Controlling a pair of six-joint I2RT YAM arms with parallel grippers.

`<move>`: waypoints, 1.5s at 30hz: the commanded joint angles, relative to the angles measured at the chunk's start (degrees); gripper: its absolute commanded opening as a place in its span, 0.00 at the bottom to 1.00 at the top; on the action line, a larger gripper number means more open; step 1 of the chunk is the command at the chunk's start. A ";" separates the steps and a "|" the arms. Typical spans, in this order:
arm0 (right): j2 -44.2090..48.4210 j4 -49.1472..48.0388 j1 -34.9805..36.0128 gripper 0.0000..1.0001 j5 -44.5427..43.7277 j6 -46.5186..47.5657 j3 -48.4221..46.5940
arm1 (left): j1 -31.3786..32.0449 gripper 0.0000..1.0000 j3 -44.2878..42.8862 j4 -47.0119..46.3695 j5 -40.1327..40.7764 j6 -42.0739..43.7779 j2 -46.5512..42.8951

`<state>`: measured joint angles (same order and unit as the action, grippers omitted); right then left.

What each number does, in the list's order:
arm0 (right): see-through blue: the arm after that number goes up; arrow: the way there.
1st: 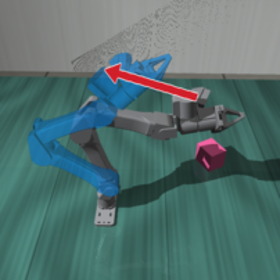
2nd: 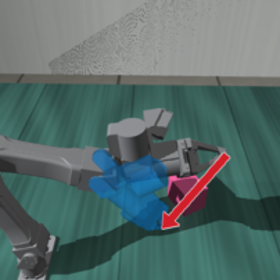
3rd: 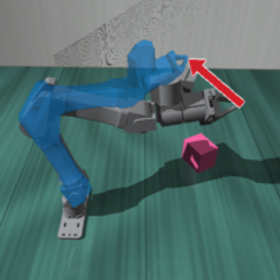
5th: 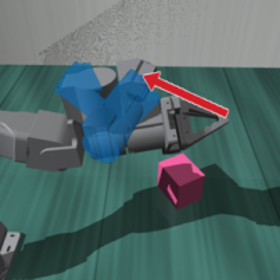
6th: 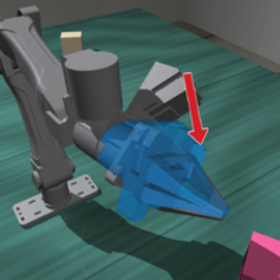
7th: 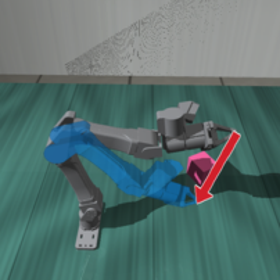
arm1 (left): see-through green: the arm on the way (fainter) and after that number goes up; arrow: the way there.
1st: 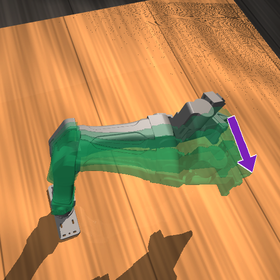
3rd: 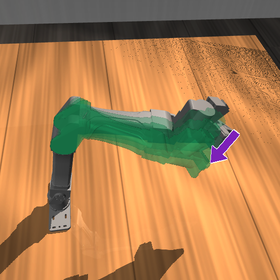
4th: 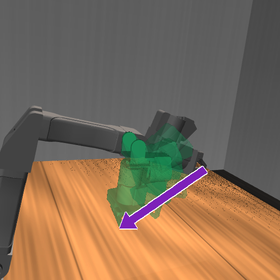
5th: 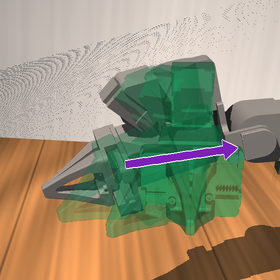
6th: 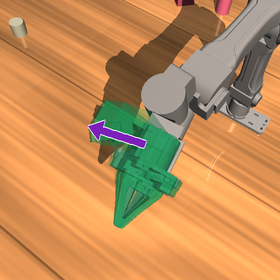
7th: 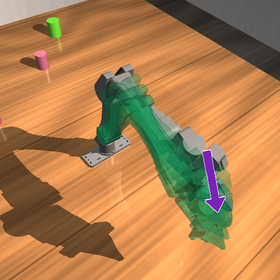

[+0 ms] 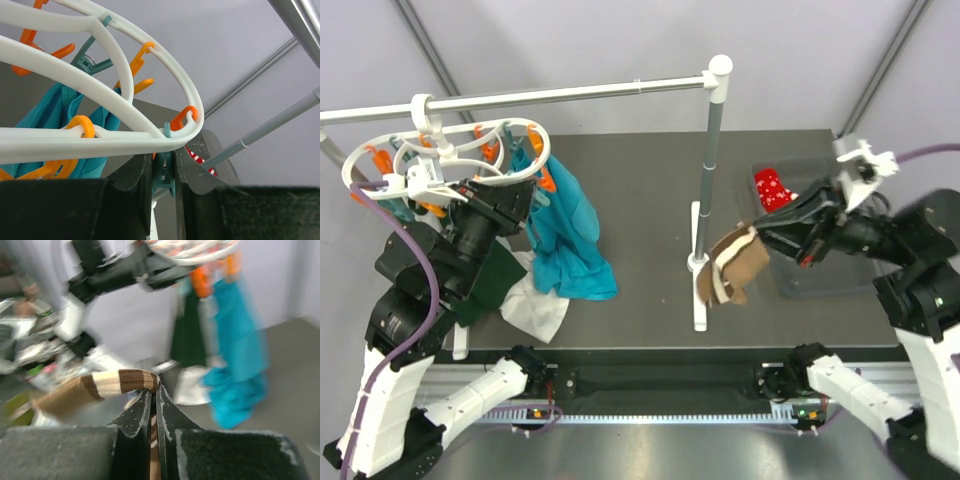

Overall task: Clip the socks to the hanger
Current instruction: Clamp the sock onto the hanger.

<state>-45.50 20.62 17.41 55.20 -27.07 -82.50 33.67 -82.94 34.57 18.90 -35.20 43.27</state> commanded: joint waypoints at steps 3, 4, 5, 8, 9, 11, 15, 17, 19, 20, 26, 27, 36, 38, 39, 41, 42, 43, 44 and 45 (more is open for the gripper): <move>-13.80 14.67 29.72 0.00 -16.73 10.25 -6.16 | -0.18 0.00 1.37 1.20 -0.97 -2.41 0.59; -20.27 17.41 41.80 0.00 -28.28 14.98 -11.40 | -0.18 0.00 1.46 1.12 -1.14 -2.59 0.59; -22.94 19.96 45.22 0.00 -31.26 15.99 -13.63 | -0.18 0.00 1.29 1.20 -1.14 -2.85 0.68; -25.17 6.36 47.19 0.00 -29.19 10.30 -10.42 | -0.18 0.00 0.58 1.99 -1.32 -3.12 0.42; -25.17 4.36 47.19 0.00 -29.01 9.33 -9.53 | -0.18 0.00 0.41 2.17 -1.14 -3.21 0.24; -27.18 3.46 47.19 0.00 -29.00 7.74 -10.66 | -0.18 0.00 -0.03 2.61 -1.40 -3.21 0.24; -32.10 5.03 47.28 0.00 -30.93 4.49 -13.29 | -0.18 0.00 -0.74 3.49 -1.58 -3.38 0.15; -35.70 11.51 47.19 0.00 -34.27 4.65 -16.54 | -0.18 0.00 -0.65 3.75 -1.32 -3.56 -0.02; -38.16 18.36 47.28 0.00 -37.78 6.32 -18.13 | -0.18 0.00 -0.47 3.75 -1.23 -3.56 -0.37; -38.44 19.79 47.28 0.00 -38.49 6.85 -17.87 | -0.18 0.00 -0.47 3.75 -1.06 -3.65 -0.55; -34.14 16.39 47.28 0.00 -37.36 7.20 -5.49 | -0.27 0.00 -0.47 4.10 -0.70 -3.38 -0.90; -33.35 16.03 47.28 0.00 -37.10 7.29 -4.61 | -0.19 0.00 -0.56 4.11 -0.70 -3.38 -0.73; -26.94 11.47 47.28 0.00 -37.43 10.10 -2.84 | -0.18 0.00 0.23 3.31 -1.49 -3.65 -0.20; -23.25 9.71 47.28 0.00 -38.58 10.98 -1.44 | -0.18 0.00 0.14 3.40 -1.32 -3.56 -0.37; -22.28 9.61 47.10 0.00 -40.33 11.59 -1.35 | -0.18 0.00 0.23 3.49 -1.14 -3.47 -0.46; -21.21 10.22 46.67 0.00 -40.17 12.21 -1.79 | -0.27 0.00 0.06 3.58 -1.05 -3.39 -0.73; -21.56 10.49 46.40 0.00 -38.52 12.30 -2.05 | -0.19 0.00 0.06 3.58 -0.97 -3.38 -0.73; -21.83 10.14 46.40 0.00 -37.72 12.30 -2.14 | -0.18 0.00 0.06 3.49 -1.14 -3.38 -0.55; -22.09 9.62 46.31 0.00 -37.27 11.61 -2.14 | -0.18 0.00 -0.03 3.49 -1.66 -3.38 -0.55; -22.35 8.83 46.22 0.00 -36.83 11.17 -2.40 | -0.18 0.00 0.05 3.14 -2.19 -3.21 -0.55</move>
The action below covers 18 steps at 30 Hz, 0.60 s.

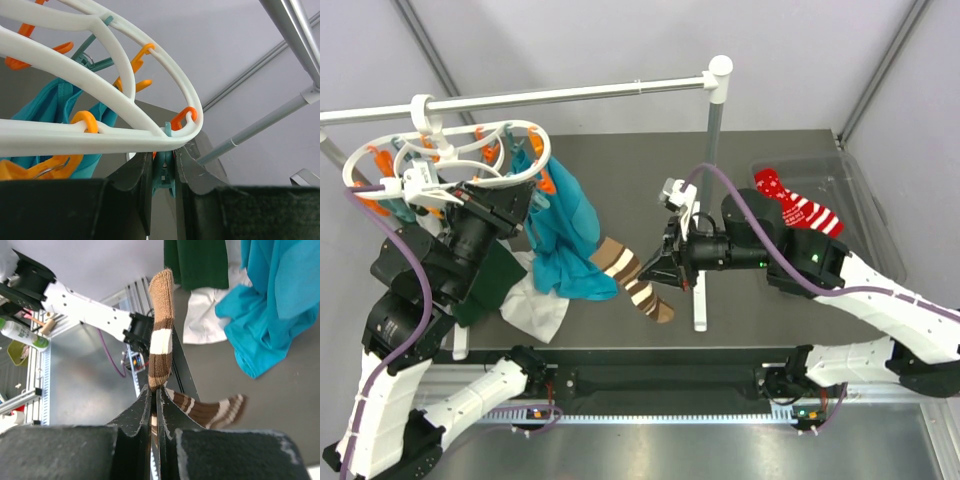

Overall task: Clip the socks to the hanger
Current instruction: Clamp the sock onto the hanger.

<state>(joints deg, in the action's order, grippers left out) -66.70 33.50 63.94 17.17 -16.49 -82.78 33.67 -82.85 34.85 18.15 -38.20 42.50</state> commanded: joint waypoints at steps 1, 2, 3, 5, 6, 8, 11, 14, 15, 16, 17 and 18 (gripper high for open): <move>-2.03 -5.36 -0.48 0.00 1.37 0.15 -2.64 | -0.18 0.00 0.14 2.51 -2.06 -0.04 0.21; -2.73 -6.07 -0.57 0.00 1.90 -0.20 -3.34 | -0.18 0.00 0.32 2.24 -2.85 0.14 0.21; -3.43 -6.60 -0.75 0.00 2.43 -1.17 -5.26 | -0.27 0.00 0.49 1.89 -3.99 0.14 0.21; -5.81 -8.35 -0.92 0.00 3.04 -1.88 -7.29 | -0.18 0.00 1.19 1.01 -5.58 0.05 -0.40; -7.38 -8.71 -1.10 0.00 3.83 -2.14 -9.31 | -0.18 0.00 1.37 -0.04 -7.06 0.05 -0.49; -8.97 -9.06 -1.45 0.00 4.27 -2.40 -11.42 | -0.18 0.00 1.46 -0.40 -7.87 -0.56 -0.84; -11.70 -9.85 -2.59 0.00 6.73 -3.37 -15.12 | -0.18 0.00 1.20 -0.75 -9.10 -1.27 -0.84; -13.63 -10.64 -3.47 0.00 9.19 -4.42 -17.23 | -0.18 0.00 1.20 -0.75 -9.36 -1.27 -0.75; -14.24 -10.47 -3.73 0.00 9.89 -4.43 -17.76 | -0.27 0.00 1.29 -0.75 -9.36 -1.27 -0.93; -14.51 -10.47 -3.91 0.00 9.99 -4.51 -17.85 | -0.19 0.00 1.37 -0.84 -9.10 -1.44 -1.02; -14.60 -10.64 -4.00 0.00 10.16 -4.69 -17.76 | -0.18 0.00 1.37 -0.84 -8.93 -1.53 -1.02; -14.52 -11.08 -4.26 0.00 10.34 -4.78 -17.24 | -0.18 0.00 1.46 -0.84 -8.92 -1.53 -1.02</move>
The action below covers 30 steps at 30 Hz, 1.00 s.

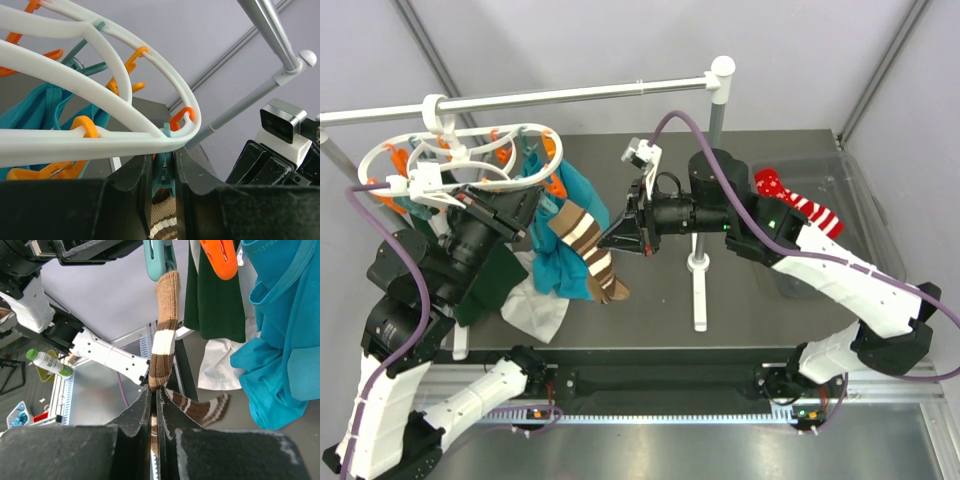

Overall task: Clip the socks to the hanger
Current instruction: Clamp the sock onto the hanger.

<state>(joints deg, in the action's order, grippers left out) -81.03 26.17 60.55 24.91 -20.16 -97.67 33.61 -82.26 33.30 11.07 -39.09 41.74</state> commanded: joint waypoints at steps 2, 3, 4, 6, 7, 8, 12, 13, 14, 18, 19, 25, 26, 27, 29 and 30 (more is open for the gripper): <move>0.17 -4.72 -1.05 0.00 3.39 -1.63 -1.48 | -0.12 0.00 0.87 0.63 -1.75 -0.46 -0.34; 0.35 -5.16 -1.23 0.00 3.66 -1.81 -1.30 | -0.12 0.00 0.87 0.63 -1.67 -0.46 -0.17; 0.44 -5.69 -1.32 0.00 3.75 -1.98 -1.21 | -0.12 0.00 0.87 0.63 -1.67 -0.46 -0.16; 0.53 -6.22 -1.67 0.00 4.44 -2.60 -1.21 | -0.12 0.00 1.05 0.63 -1.75 -0.46 -0.34; 0.44 -6.57 -1.67 0.00 4.62 -2.77 -1.12 | -0.21 0.00 1.13 0.63 -1.75 -0.46 -0.34; 0.44 -6.84 -1.84 0.00 4.89 -3.04 -1.12 | -0.12 0.00 1.14 0.45 -1.75 -0.46 -0.43; -0.26 -7.45 -2.11 0.00 5.68 -3.39 -1.38 | -0.12 0.00 1.14 0.45 -1.58 -0.46 -0.43; -0.26 -7.71 -2.28 0.00 5.85 -3.48 -1.47 | -0.12 0.00 1.14 0.28 -1.49 -0.37 -0.51; -0.53 -8.06 -2.28 0.00 6.12 -3.74 -1.47 | -0.12 0.00 1.14 0.28 -1.58 -0.37 -0.52; -1.05 -8.94 -2.28 0.00 7.17 -4.01 -1.56 | -0.12 0.00 1.22 0.36 -1.58 -0.28 -0.34; -1.06 -9.03 -2.28 0.00 7.44 -4.18 -1.47 | -0.12 0.00 1.22 0.36 -1.49 -0.28 -0.34; -1.58 -9.12 -2.37 0.00 10.42 -4.10 -0.68 | -0.12 0.00 1.05 -0.08 -1.75 -0.02 -0.78; -1.67 -8.95 -2.46 0.00 11.38 -4.18 -0.51 | -0.21 0.00 1.05 -0.25 -1.84 0.07 -0.87; -1.76 -8.95 -2.55 0.00 11.83 -4.18 -0.42 | -0.12 0.00 1.13 -0.43 -1.93 0.15 -1.04; -1.85 -9.56 -2.81 0.00 13.84 -4.53 0.02 | -0.12 0.00 1.31 -0.60 -2.63 0.33 -1.22; -1.85 -10.00 -2.90 0.00 14.72 -4.80 0.28 | -0.12 0.00 1.57 -1.13 -3.07 0.42 -1.57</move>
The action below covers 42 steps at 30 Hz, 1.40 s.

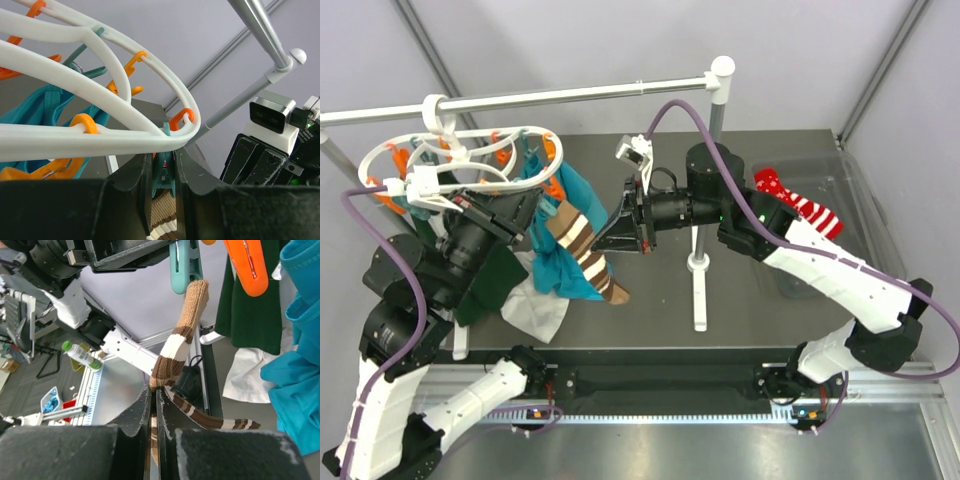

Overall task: Clip the socks to the hanger
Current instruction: Clamp the sock onto the hanger.

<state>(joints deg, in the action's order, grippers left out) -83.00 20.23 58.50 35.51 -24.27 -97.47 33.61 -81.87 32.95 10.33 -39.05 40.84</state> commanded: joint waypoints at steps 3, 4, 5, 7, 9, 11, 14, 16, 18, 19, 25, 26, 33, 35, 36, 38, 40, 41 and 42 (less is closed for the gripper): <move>-0.41 -4.85 -1.81 0.00 7.38 -1.04 0.35 | -0.12 0.00 2.23 -3.23 -3.73 0.46 -1.72; -0.58 -5.20 -2.16 0.00 7.91 -1.30 0.26 | -0.12 0.00 3.02 -3.68 -3.91 0.46 -2.34; -0.93 -5.63 -2.68 0.00 9.39 -1.65 0.26 | -0.12 0.00 3.29 -4.12 -4.35 0.46 -2.60; -1.46 -5.99 -3.21 0.00 10.98 -2.36 -0.52 | -0.12 0.00 3.82 -5.44 -4.88 0.46 -3.31; -2.16 -5.99 -3.22 0.00 11.60 -2.36 -1.14 | -0.12 0.00 4.08 -6.23 -5.75 0.29 -3.83; -2.78 -6.34 -3.39 0.00 12.30 -2.53 -1.84 | -0.12 0.00 4.08 -6.67 -5.93 0.20 -3.92; -3.65 -7.22 -3.48 0.00 13.44 -3.32 -2.28 | -0.12 0.00 3.91 -6.67 -6.02 -0.06 -3.84; -4.10 -7.75 -3.57 0.00 13.89 -3.67 -2.55 | -0.12 0.00 3.91 -6.58 -6.02 -0.06 -4.01; -4.19 -8.45 -3.66 0.00 14.50 -3.85 -2.81 | -0.12 0.00 3.91 -6.14 -5.76 -0.06 -4.19; -4.10 -8.80 -3.66 0.00 14.59 -4.20 -2.73 | -0.12 0.00 3.91 -6.23 -5.58 -0.06 -4.28; -3.22 -9.33 -3.66 0.00 15.56 -4.03 -2.29 | -0.12 0.00 3.73 -6.14 -5.23 0.29 -4.19; -2.87 -9.33 -3.66 0.00 15.73 -4.03 -2.20 | -0.12 0.00 3.73 -6.06 -5.23 0.29 -4.19; -2.25 -9.86 -3.92 0.00 16.79 -3.94 -2.11 | -0.12 0.00 3.99 -5.70 -4.79 -0.06 -3.93; -2.25 -9.86 -3.92 0.00 17.23 -3.85 -2.20 | -0.12 0.00 3.99 -5.79 -4.79 -0.15 -3.93; -2.25 -9.86 -4.01 0.00 17.31 -3.85 -2.20 | -0.12 0.00 3.99 -5.79 -4.70 -0.15 -3.84; -2.34 -9.86 -4.09 0.00 17.75 -3.77 -2.20 | -0.12 0.00 4.08 -5.62 -4.44 -0.41 -4.01; -2.17 -9.94 -4.10 0.00 18.10 -3.76 -2.11 | -0.12 0.00 3.91 -5.35 -4.26 -0.50 -3.93; -2.16 -10.38 -4.18 0.00 18.37 -3.76 -2.02 | -0.12 0.00 3.99 -5.26 -4.35 -0.59 -3.84; -2.16 -11.08 -4.18 0.00 18.54 -4.11 -2.11 | -0.12 0.00 4.08 -5.26 -4.52 -0.68 -3.84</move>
<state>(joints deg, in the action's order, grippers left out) -87.59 12.82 55.05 52.27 -28.25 -97.21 33.61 -78.46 27.44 6.66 -39.11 37.10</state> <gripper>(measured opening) 0.012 0.224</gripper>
